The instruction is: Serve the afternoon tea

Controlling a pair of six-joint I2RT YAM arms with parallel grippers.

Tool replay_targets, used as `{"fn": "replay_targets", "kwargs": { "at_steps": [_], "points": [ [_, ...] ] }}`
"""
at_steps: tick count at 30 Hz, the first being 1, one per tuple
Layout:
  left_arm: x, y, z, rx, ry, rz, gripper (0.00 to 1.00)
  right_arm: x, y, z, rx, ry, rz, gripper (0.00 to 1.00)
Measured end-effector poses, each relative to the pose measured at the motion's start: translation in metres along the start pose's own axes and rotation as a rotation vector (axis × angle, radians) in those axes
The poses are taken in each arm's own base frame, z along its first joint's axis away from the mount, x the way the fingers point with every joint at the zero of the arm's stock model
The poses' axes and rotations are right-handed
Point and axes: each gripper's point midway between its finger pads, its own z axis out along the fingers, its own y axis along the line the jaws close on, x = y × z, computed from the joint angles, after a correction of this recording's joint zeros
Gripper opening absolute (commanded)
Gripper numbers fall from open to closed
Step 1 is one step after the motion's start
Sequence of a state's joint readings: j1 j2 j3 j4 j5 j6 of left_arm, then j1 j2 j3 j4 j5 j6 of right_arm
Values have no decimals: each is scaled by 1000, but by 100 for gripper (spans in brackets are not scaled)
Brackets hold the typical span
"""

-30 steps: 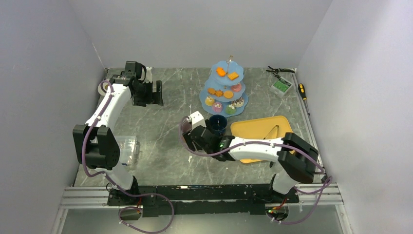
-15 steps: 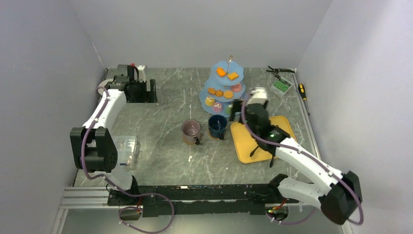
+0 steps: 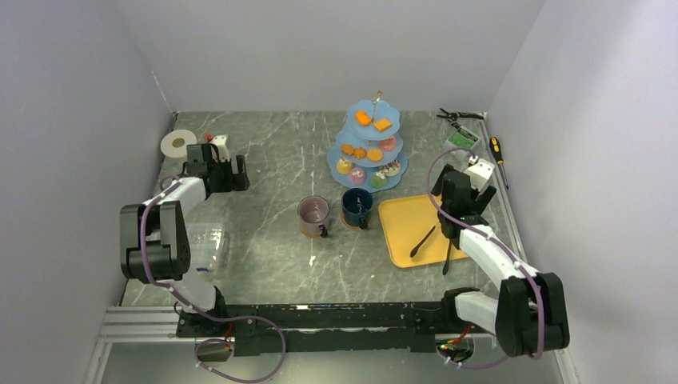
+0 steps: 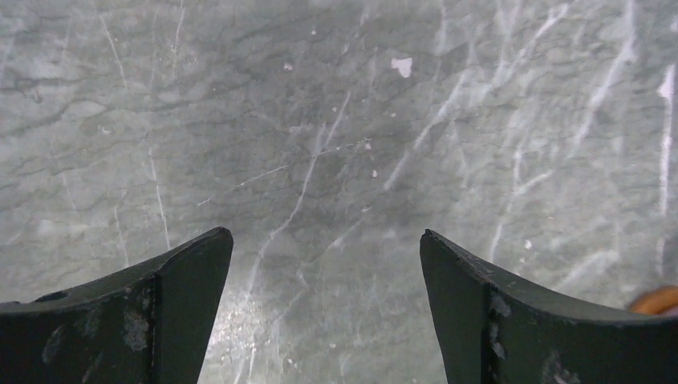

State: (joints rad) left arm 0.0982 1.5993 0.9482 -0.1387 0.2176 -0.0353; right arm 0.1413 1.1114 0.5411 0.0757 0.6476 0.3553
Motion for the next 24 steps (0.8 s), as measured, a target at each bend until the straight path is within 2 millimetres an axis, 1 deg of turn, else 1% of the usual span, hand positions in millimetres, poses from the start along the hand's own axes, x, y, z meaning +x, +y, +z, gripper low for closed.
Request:
{"fn": "replay_targets", "kwargs": {
  "at_steps": [1,4,7,9,12,14,17,20,24],
  "points": [
    [5,3,7,-9,-6,4,94,1,-3,5,19,-7,3,100],
    [14,9,18,-30,-37,11,93,6,-17,13,61,-47,25,100],
    [30,16,24,-57,-75,36,94,11,-30,19,85,-88,34,100],
    [36,19,27,-75,-102,51,94,13,-32,22,84,-108,26,100],
    [34,22,28,-90,-159,65,94,18,-26,28,57,-126,7,100],
    [35,23,28,-99,-200,73,94,20,-19,32,19,-139,-5,100],
    [39,24,25,-106,-254,87,94,22,-12,37,-19,-151,-24,100],
    [48,23,18,-107,-316,103,94,26,-3,41,-64,-167,-42,100],
    [57,21,10,-106,-379,117,94,41,6,41,-144,-174,-86,99]
  ]
}}
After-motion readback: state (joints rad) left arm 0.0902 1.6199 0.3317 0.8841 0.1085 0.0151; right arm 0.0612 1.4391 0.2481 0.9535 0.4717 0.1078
